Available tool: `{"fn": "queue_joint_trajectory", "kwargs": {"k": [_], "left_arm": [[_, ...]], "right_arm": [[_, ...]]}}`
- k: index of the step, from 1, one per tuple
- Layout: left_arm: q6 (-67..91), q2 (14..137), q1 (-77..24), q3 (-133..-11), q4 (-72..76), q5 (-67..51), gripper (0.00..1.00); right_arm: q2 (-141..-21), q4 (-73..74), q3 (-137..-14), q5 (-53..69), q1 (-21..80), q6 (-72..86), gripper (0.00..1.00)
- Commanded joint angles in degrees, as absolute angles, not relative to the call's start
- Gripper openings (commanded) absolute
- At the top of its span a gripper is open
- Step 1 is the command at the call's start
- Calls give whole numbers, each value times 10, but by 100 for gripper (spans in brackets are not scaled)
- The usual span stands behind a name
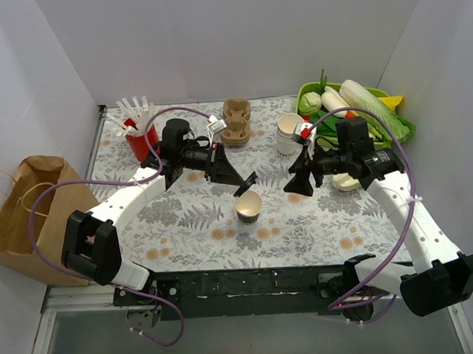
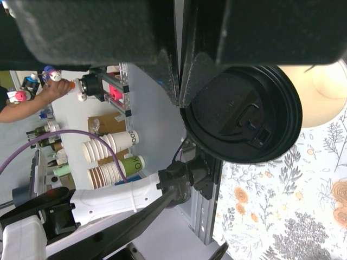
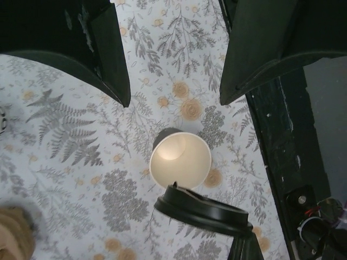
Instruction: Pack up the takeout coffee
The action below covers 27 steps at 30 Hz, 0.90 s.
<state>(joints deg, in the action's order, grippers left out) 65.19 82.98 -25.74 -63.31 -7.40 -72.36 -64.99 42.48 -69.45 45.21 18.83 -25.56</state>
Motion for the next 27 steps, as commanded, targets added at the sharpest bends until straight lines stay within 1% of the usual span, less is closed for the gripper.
{"fn": "queue_joint_trajectory", "kwargs": {"k": [1, 8, 11, 15, 21, 27], "left_arm": [[767, 818, -262, -599, 84, -747, 0], [855, 841, -264, -547, 182, -749, 0], [904, 855, -264, -524, 258, -744, 0], [955, 878, -264, -508, 310, -739, 0], [990, 914, -263, -505, 351, -737, 0], [998, 939, -261, -504, 357, -743, 0]], "right_arm": [[-657, 445, -656, 485, 189, -279, 74], [-662, 367, -606, 487, 190, -264, 77], [-671, 328, -582, 491, 191, -251, 78], [-685, 280, -563, 497, 202, -228, 81], [-717, 233, -557, 502, 235, -207, 81], [-749, 200, -555, 491, 242, -185, 81]]}}
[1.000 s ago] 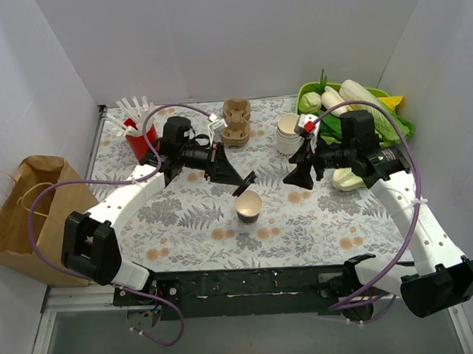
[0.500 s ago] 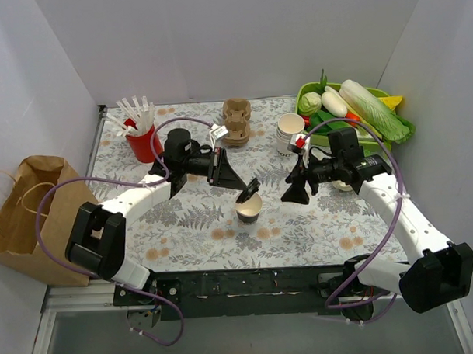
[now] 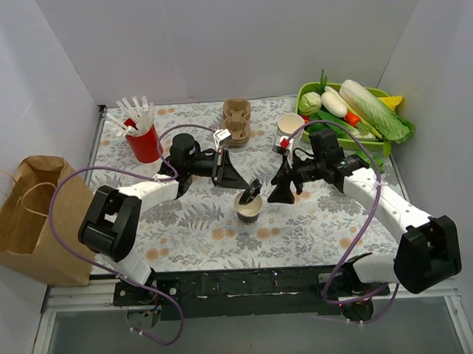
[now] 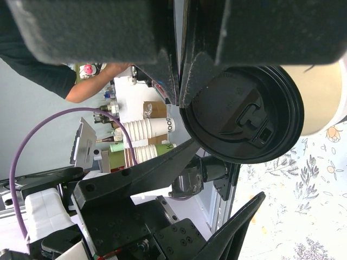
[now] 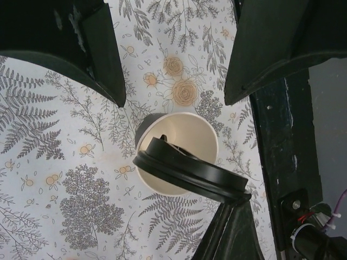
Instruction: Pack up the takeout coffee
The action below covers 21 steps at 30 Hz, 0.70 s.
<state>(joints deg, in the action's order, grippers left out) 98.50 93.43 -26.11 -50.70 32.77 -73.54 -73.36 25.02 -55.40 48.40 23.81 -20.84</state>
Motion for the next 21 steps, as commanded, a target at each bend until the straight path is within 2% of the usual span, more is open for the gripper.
{"fn": "queue_joint_trajectory", "kwargs": {"k": [1, 21], "left_arm": [[998, 940, -260, -504, 356, -745, 0], [997, 952, -258, -475, 359, -784, 0]], "right_arm": [[-752, 191, -554, 494, 241, -178, 81], [-791, 152, -531, 498, 284, -156, 82]]}}
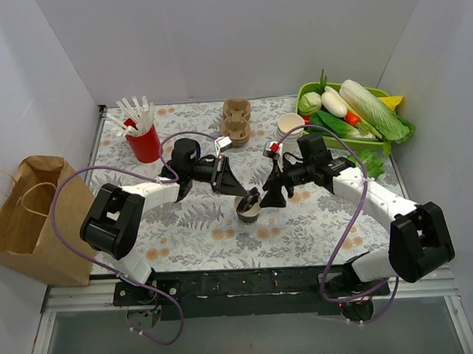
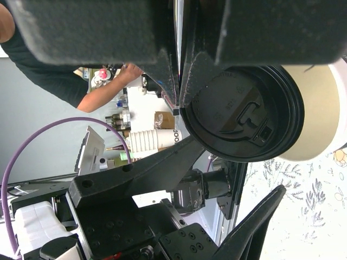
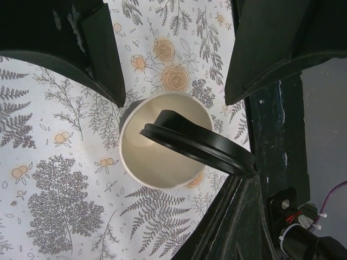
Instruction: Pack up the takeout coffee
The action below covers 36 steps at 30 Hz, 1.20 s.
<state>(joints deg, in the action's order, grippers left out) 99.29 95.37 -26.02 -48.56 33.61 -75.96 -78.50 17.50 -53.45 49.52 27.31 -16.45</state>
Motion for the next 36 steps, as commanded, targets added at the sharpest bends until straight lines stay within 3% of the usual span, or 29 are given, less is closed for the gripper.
{"fn": "queue_joint_trajectory", "kwargs": {"k": [1, 15, 36], "left_arm": [[1000, 955, -258, -476, 361, -793, 0], [1013, 990, -253, -500, 387, -793, 0], [1022, 999, -241, -519, 381, -795, 0]], "right_arm": [[-792, 153, -531, 494, 286, -153, 82], [-800, 134, -522, 407, 287, -132, 80], [-815, 96, -496, 394, 287, -62, 82]]}}
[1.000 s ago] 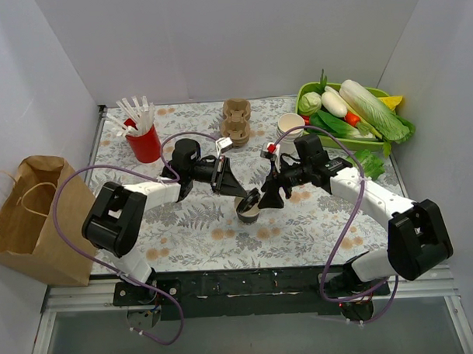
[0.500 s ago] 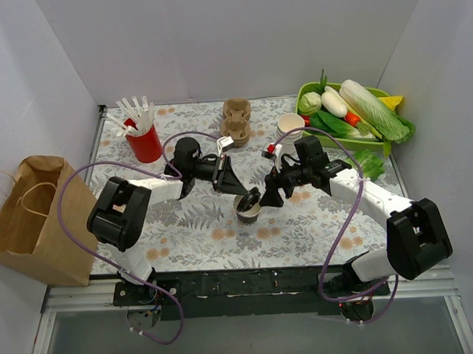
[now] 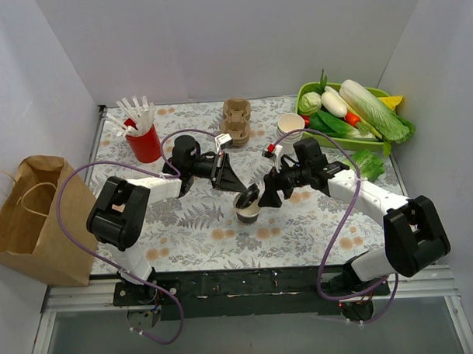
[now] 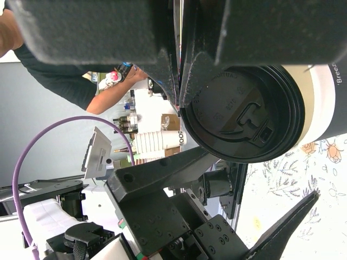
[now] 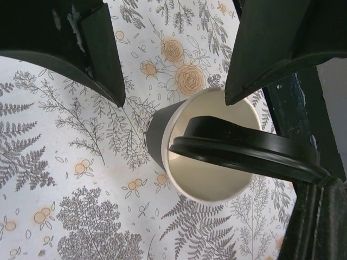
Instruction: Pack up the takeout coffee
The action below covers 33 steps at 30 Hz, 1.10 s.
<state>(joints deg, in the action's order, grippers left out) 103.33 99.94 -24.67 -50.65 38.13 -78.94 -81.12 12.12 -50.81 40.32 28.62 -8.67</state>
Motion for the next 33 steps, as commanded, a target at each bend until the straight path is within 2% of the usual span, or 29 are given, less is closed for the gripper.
{"fn": "queue_joint_trajectory", "kwargs": {"k": [1, 11, 17, 24, 28, 33], "left_arm": [[1021, 1000, -241, -520, 381, -795, 0], [997, 1009, -236, -537, 345, -795, 0], [995, 1008, -233, -539, 337, -795, 6], [965, 1003, -229, -542, 301, -790, 8], [948, 999, -219, -545, 282, -789, 16], [925, 996, -207, -551, 253, -788, 34]], "right_arm": [[-813, 94, -490, 392, 288, -60, 82], [-807, 84, -472, 379, 287, -44, 81], [-809, 83, -474, 379, 287, -45, 81], [-813, 83, -483, 382, 287, -43, 81], [-815, 86, -491, 386, 287, -44, 80], [-816, 88, -496, 390, 287, -44, 80]]}}
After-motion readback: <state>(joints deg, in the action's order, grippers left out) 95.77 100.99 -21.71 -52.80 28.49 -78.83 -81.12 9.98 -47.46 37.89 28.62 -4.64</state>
